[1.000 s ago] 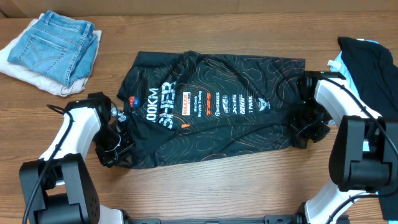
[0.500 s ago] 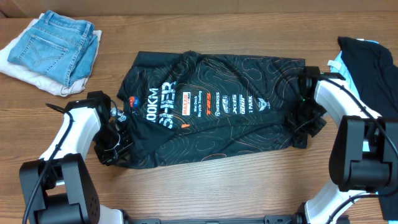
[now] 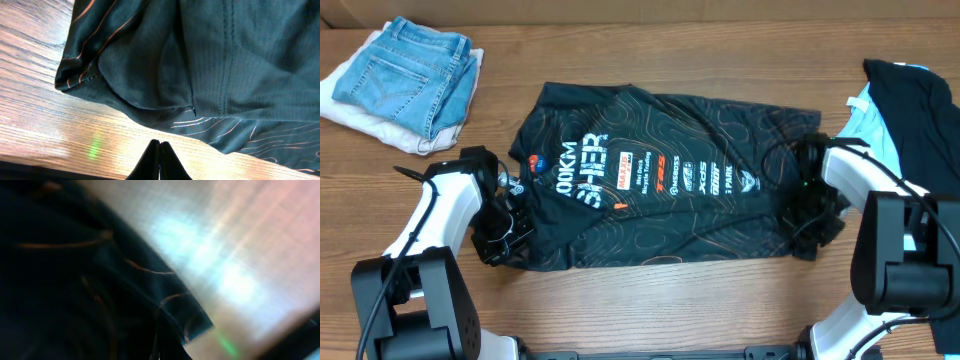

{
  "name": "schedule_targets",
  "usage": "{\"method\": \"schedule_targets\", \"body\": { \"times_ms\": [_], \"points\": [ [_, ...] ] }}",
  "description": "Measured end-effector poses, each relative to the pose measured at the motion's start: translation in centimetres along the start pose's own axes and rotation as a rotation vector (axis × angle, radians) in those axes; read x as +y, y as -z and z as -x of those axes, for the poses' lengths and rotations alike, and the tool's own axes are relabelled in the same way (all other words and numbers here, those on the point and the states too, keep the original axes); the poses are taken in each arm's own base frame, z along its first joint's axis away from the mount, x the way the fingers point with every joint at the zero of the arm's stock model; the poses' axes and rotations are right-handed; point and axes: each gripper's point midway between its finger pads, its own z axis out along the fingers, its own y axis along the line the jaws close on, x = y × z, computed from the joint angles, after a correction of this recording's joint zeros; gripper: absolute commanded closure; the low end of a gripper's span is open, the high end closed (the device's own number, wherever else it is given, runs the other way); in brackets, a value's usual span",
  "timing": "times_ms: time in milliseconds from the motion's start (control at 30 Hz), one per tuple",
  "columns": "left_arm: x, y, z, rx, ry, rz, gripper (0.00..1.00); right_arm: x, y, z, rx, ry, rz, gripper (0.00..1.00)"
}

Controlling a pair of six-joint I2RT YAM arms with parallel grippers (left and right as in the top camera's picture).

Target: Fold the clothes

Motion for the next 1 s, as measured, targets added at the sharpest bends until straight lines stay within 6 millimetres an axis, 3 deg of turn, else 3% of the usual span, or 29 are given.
{"method": "schedule_targets", "body": {
  "times_ms": [200,467,633,733,867,1000],
  "points": [
    [0.0,0.0,-0.1,0.004,0.000,0.002,0.96,-4.0,-0.3,-0.7,-0.014,-0.087,-0.184,0.96],
    [0.3,0.0,-0.6,0.024,0.004,0.011,0.96,-5.9,0.2,-0.3,-0.045,-0.192,-0.237,0.96],
    [0.3,0.0,-0.7,0.030,0.006,0.014,0.96,-6.3,2.5,0.2,-0.120,-0.241,-0.146,0.96],
    [0.1,0.0,-0.2,0.009,0.002,0.005,0.96,-5.7,4.4,0.7,-0.184,-0.230,-0.027,0.96],
    [-0.3,0.1,0.5,-0.021,-0.004,-0.009,0.96,-3.0,6.7,1.2,-0.233,-0.138,0.191,0.95],
    [-0.6,0.3,1.3,-0.052,-0.018,-0.023,0.96,-0.8,7.5,0.5,-0.201,-0.022,0.309,0.95]
  ]
}}
